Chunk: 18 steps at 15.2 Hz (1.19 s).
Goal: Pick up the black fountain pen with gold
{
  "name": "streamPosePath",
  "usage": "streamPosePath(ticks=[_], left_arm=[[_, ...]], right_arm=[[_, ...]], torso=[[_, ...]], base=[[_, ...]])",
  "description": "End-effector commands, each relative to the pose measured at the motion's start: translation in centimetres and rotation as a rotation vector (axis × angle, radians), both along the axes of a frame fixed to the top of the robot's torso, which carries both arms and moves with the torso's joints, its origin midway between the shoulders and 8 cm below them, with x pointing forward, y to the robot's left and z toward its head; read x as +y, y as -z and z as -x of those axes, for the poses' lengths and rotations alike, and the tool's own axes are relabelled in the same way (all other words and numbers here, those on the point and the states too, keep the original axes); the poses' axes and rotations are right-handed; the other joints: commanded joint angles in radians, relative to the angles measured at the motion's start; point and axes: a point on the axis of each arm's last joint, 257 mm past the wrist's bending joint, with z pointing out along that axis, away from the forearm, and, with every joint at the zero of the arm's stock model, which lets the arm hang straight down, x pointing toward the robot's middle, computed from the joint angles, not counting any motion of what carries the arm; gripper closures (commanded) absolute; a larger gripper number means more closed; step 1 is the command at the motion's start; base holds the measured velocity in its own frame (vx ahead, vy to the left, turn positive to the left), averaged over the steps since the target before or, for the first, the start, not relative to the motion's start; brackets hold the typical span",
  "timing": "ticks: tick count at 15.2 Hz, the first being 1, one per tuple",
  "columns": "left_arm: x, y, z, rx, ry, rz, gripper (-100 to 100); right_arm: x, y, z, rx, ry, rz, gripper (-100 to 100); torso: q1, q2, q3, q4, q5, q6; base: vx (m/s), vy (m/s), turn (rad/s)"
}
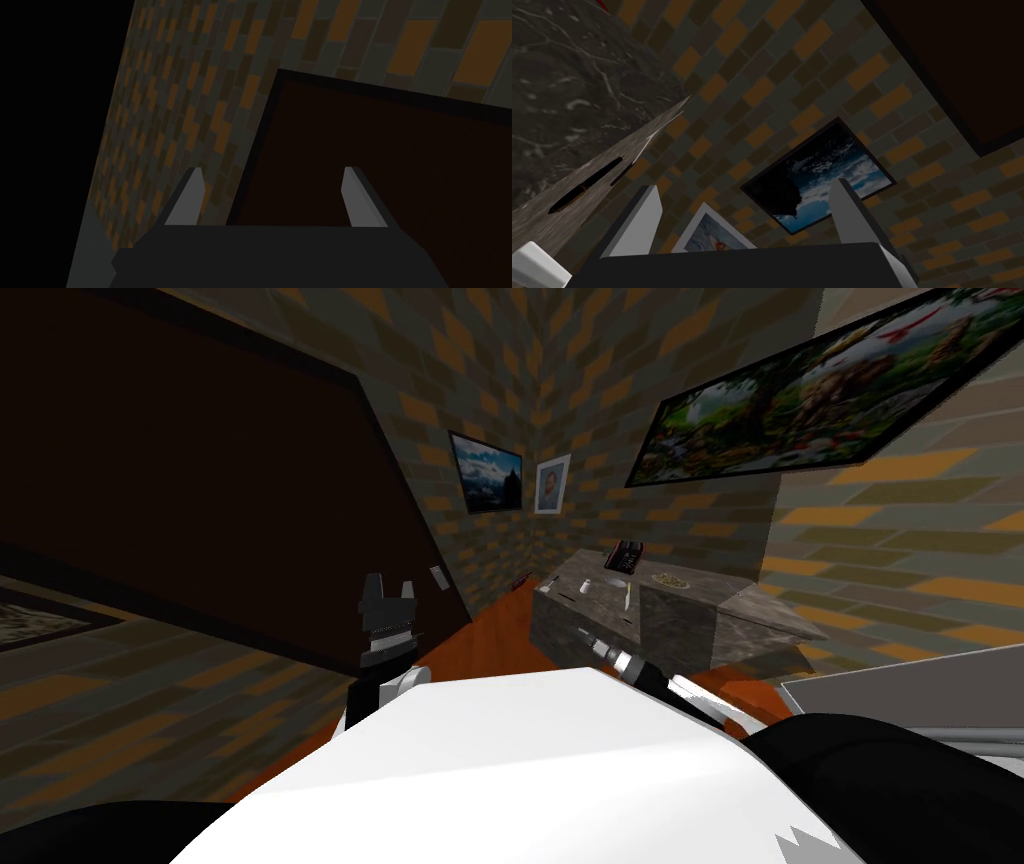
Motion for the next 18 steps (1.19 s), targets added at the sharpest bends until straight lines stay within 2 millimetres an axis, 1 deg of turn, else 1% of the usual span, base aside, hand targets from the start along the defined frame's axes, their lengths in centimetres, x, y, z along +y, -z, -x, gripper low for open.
streamPosePath(ticks=[1, 2, 3, 5, 6, 8, 9, 10, 11, 13, 14, 16, 17, 18], left_arm=[[0.0, 0.0, 0.0, 0.0, 0.0, 0.0, 0], [0.0, 0.0, 0.0, 0.0, 0.0, 0.0, 0], [0.0, 0.0, 0.0, 0.0, 0.0, 0.0, 0], [0.0, 0.0, 0.0, 0.0, 0.0, 0.0, 0], [0.0, 0.0, 0.0, 0.0, 0.0, 0.0, 0], [0.0, 0.0, 0.0, 0.0, 0.0, 0.0, 0], [0.0, 0.0, 0.0, 0.0, 0.0, 0.0, 0], [0.0, 0.0, 0.0, 0.0, 0.0, 0.0, 0], [0.0, 0.0, 0.0, 0.0, 0.0, 0.0, 0], [0.0, 0.0, 0.0, 0.0, 0.0, 0.0, 0], [0.0, 0.0, 0.0, 0.0, 0.0, 0.0, 0], [0.0, 0.0, 0.0, 0.0, 0.0, 0.0, 0], [0.0, 0.0, 0.0, 0.0, 0.0, 0.0, 0], [0.0, 0.0, 0.0, 0.0, 0.0, 0.0, 0]], right_arm=[[-1.0, 1.4, 0.9, 0.04, -0.022, 0.053, -100], [-1.1, 1.4, 1.0, 0.043, -0.03, 0.063, -100], [-2.3, 3.2, 2.2, 0.089, -0.035, 0.106, -100], [-2.6, 3.2, 2.3, 0.096, -0.056, 0.131, -100], [-4.0, 4.9, 3.6, 0.143, -0.063, 0.177, -100], [-4.3, 4.8, 3.7, 0.15, -0.082, 0.2, -100], [-5.8, 6.4, 5.1, 0.196, -0.09, 0.245, -100], [-6.1, 6.3, 5.1, 0.201, -0.107, 0.266, -100], [-7.6, 7.7, 6.6, 0.247, -0.114, 0.31, -100], [-8.1, 7.5, 6.6, 0.253, -0.136, 0.336, -100], [-9.7, 8.8, 8.1, 0.297, -0.142, 0.377, -100], [-10.1, 8.6, 8.0, 0.303, -0.163, 0.402, -100], [-11.8, 9.6, 9.5, 0.348, -0.175, 0.448, -100], [-12.1, 9.4, 9.5, 0.351, -0.189, 0.466, -100]], torso=[[0.0, 0.0, 0.0, 0.0, 0.0, 0.0], [0.001, 0.0, 0.0, 0.0, 0.0, 0.0], [0.0, 0.0, 0.0, 0.0, 0.0, 0.0], [0.0, -0.001, 0.0, 0.0, 0.0, 0.0], [-0.001, -0.001, 0.0, 0.0, 0.0, 0.0], [0.0, -0.001, -0.001, 0.0, 0.0, 0.0], [-0.001, -0.001, -0.001, 0.0, 0.0, 0.0], [-0.001, -0.001, -0.001, 0.0, 0.0, 0.0], [0.0, -0.001, -0.001, 0.0, 0.0, 0.0], [0.002, -0.002, -0.001, 0.0, 0.0, 0.0], [0.0, -0.002, -0.001, 0.0, 0.0, 0.0], [0.0, -0.003, -0.002, -0.001, 0.0, 0.0], [-0.001, -0.002, -0.001, -0.001, 0.0, 0.0], [-0.002, -0.002, -0.001, -0.001, 0.0, 0.0]], base=[[0.027, 0.1, 0.062], [0.018, 0.071, 0.015], [0.028, 0.087, 0.056], [0.033, 0.081, 0.042], [0.038, 0.089, 0.078], [0.037, 0.081, 0.042], [0.038, 0.083, 0.057], [0.039, 0.095, 0.063], [0.047, 0.116, 0.101], [0.055, 0.092, 0.043], [0.059, 0.074, 0.072], [0.057, 0.066, 0.041], [0.056, 0.062, 0.075], [0.066, 0.071, 0.077]])
